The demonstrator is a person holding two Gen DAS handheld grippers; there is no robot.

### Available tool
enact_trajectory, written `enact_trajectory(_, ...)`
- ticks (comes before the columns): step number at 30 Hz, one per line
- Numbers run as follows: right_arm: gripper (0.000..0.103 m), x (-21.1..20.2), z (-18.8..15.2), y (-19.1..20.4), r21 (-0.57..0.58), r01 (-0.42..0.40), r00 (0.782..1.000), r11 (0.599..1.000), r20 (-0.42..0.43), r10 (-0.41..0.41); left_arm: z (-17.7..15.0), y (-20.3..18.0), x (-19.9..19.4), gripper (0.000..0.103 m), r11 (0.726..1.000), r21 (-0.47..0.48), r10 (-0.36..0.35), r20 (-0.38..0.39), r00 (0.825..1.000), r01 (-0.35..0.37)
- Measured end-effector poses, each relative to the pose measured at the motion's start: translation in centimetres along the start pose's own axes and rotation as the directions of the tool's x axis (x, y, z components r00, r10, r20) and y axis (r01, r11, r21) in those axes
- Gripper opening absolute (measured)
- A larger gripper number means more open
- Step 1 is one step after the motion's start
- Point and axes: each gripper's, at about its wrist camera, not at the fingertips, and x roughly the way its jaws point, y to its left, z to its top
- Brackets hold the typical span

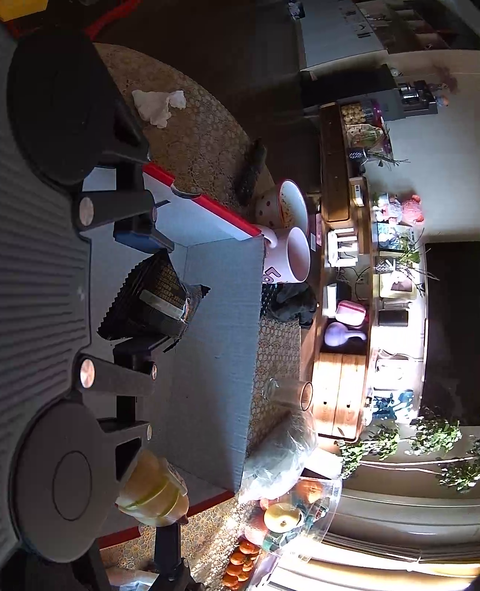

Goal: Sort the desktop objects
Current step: 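Carry the squishy toy in the right tool and black packet in the left tool over the red box, then open the right tool to drop the toy while the left tool drops the packet into the box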

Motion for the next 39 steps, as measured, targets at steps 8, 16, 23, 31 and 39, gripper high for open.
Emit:
enact_trajectory(8, 0.071, 2.8, 0.9, -0.5, 0.014, 0.014, 0.997, 1.0, -0.081, -0.013, 1.8, -0.8, 3.1, 0.045, 0.997, 0.08, -0.004, -0.078, 0.997, 0.01)
enact_trajectory(16, 0.071, 5.0, 1.7, -0.5, 0.026, 0.01, 0.989, 1.0, -0.148, -0.006, 1.0, -1.6, 5.3, 0.045, 0.991, 0.137, 0.018, -0.147, 0.989, 0.002)
enact_trajectory(23, 0.071, 6.4, 1.8, 0.6, -0.024, 0.021, 0.98, 0.999, -0.197, -0.026, 0.6, -2.0, 6.6, 0.046, 0.981, 0.196, 0.035, -0.206, 0.978, 0.006)
enact_trajectory(31, 0.071, 7.6, 2.1, 1.6, -0.093, -0.007, 0.966, 0.996, -0.258, -0.017, 0.6, -2.0, 8.0, 0.046, 0.98, 0.201, 0.06, -0.321, 0.945, 0.006)
enact_trajectory(39, 0.072, 7.7, 2.0, 1.5, -0.095, -0.012, 0.965, 0.995, -0.26, -0.013, 0.6, -2.3, 7.8, 0.051, 0.977, 0.21, 0.043, -0.335, 0.941, 0.03)
